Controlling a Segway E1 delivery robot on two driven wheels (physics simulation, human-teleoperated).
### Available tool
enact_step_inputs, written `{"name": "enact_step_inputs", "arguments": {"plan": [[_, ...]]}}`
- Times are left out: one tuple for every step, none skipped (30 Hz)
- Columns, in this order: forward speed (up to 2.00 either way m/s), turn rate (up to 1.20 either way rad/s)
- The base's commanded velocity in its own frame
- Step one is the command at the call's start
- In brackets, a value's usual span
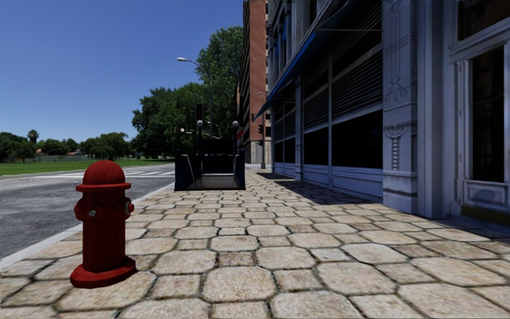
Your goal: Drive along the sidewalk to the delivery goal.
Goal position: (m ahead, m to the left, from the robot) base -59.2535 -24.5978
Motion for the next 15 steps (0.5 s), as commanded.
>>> {"name": "enact_step_inputs", "arguments": {"plan": [[0.0, -0.65], [0.0, -0.65], [0.0, -0.65], [0.0, -0.65], [0.0, -0.65], [0.0, -0.65], [0.0, -0.65], [0.0, -0.65], [0.11, -0.68], [0.33, -0.68], [0.72, -0.68], [0.99, -0.68], [0.99, -0.68], [1.06, -0.68], [0.21, -0.68]]}}
